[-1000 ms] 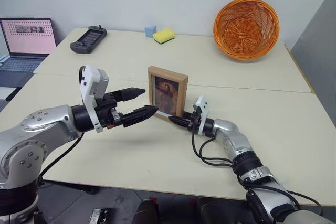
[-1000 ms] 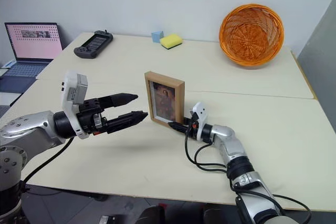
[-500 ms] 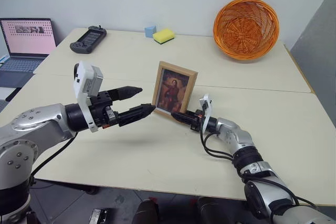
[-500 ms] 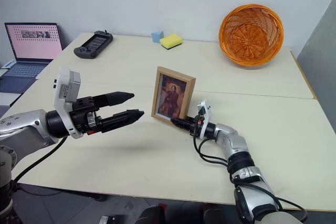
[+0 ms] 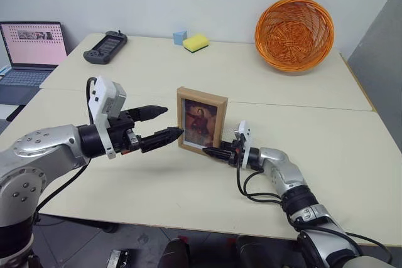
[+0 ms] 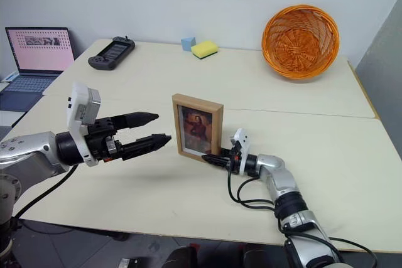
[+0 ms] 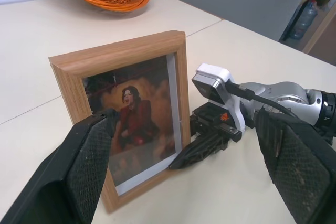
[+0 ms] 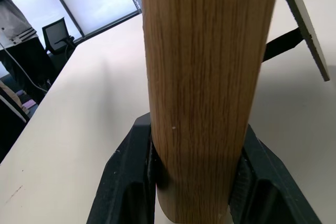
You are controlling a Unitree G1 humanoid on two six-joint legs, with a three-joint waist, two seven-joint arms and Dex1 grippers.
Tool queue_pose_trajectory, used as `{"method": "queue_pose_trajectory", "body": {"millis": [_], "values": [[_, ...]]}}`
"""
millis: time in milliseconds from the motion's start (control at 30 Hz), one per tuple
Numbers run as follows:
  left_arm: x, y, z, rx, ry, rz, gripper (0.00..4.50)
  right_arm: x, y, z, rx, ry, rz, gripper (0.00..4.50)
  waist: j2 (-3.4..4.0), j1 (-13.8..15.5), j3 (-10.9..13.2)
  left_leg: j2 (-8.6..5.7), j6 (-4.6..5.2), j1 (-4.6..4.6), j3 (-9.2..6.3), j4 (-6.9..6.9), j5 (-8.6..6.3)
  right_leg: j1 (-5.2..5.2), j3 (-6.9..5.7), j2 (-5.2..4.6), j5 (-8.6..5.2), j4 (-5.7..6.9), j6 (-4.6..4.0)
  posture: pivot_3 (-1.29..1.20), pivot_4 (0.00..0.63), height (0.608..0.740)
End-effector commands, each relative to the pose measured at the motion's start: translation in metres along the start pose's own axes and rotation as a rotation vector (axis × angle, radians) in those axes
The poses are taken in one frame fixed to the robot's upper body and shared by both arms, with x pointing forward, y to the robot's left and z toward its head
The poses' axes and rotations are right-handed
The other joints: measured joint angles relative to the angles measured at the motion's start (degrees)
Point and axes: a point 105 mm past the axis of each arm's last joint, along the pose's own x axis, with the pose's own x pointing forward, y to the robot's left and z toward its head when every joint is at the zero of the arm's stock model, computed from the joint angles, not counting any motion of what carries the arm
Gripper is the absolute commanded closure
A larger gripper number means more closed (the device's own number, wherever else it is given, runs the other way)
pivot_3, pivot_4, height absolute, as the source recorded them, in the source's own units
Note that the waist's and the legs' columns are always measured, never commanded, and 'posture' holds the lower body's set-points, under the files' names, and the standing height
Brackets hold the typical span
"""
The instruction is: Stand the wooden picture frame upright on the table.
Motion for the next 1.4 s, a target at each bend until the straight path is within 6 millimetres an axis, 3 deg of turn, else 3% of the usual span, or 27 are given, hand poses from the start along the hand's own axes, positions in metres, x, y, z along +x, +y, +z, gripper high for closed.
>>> {"method": "queue_pose_trajectory", "body": {"millis": [33, 333, 400, 500, 600, 833, 1067, 1400], "values": [[0.000, -0.002, 0.010, 0.040, -0.033, -0.006, 0.11, -0.001, -0.004, 0.008, -0.042, -0.020, -0.021, 3.08, 0.00, 0.0, 0.0, 0.00, 0.00, 0.00, 0.00, 0.00, 0.00, 0.00, 0.00, 0.00, 0.00, 0.00, 0.00, 0.00, 0.150, 0.740], [0.002, -0.001, 0.012, 0.044, -0.033, -0.008, 0.11, -0.003, -0.009, 0.007, -0.043, -0.016, -0.047, 3.08, 0.00, 0.0, 0.0, 0.00, 0.00, 0.00, 0.00, 0.00, 0.00, 0.01, 0.00, 0.00, 0.00, 0.00, 0.00, 0.00, 0.150, 0.740], [0.002, -0.001, 0.012, 0.044, -0.033, -0.009, 0.07, -0.003, -0.010, 0.007, -0.040, -0.015, -0.050, 2.60, 0.00, 0.0, 0.0, 0.00, 0.00, 0.00, 0.00, 0.00, 0.00, 0.00, 0.01, 0.00, 0.00, 0.00, 0.00, 0.00, 0.150, 0.740], [0.002, 0.000, 0.012, 0.043, -0.033, -0.006, 0.07, -0.003, -0.010, 0.006, -0.039, -0.013, -0.053, 2.22, 0.00, 0.0, 0.0, 0.00, 0.00, 0.00, 0.00, 0.00, 0.00, 0.01, 0.00, 0.00, 0.00, 0.00, 0.00, 0.00, 0.150, 0.740], [0.002, 0.000, 0.012, 0.045, -0.035, -0.008, 0.07, -0.003, -0.010, 0.004, -0.056, 0.000, -0.060, 1.39, 0.00, 0.0, 0.0, 0.00, 0.00, 0.00, 0.00, 0.00, 0.00, 0.01, 0.00, 0.00, 0.00, 0.00, 0.00, 0.00, 0.150, 0.740], [0.003, 0.000, 0.013, 0.046, -0.034, -0.012, 0.07, -0.009, -0.010, 0.003, -0.076, 0.026, -0.051, 1.33, 0.00, 0.0, 0.0, 0.00, 0.00, 0.00, 0.00, 0.00, 0.00, 0.01, 0.00, 0.00, 0.00, 0.00, 0.00, 0.00, 0.150, 0.740], [0.004, -0.002, 0.006, 0.026, -0.016, -0.023, 0.07, -0.040, -0.019, 0.005, -0.109, 0.076, -0.092, 1.33, 0.00, 0.3, 0.0, -0.04, 0.00, -0.01, 0.00, 0.01, 0.00, 0.04, 0.02, -0.03, 0.00, -0.05, 0.00, 0.00, 0.150, 0.740], [0.007, -0.001, -0.004, -0.045, -0.027, 0.003, 0.07, -0.092, -0.015, 0.028, -0.085, 0.032, -0.253, 1.33, 0.00, 0.6, 0.0, -0.03, 0.01, -0.02, 0.03, 0.00, -0.01, 0.02, 0.09, -0.02, -0.01, -0.07, 0.01, 0.00, 0.150, 0.740]]}}
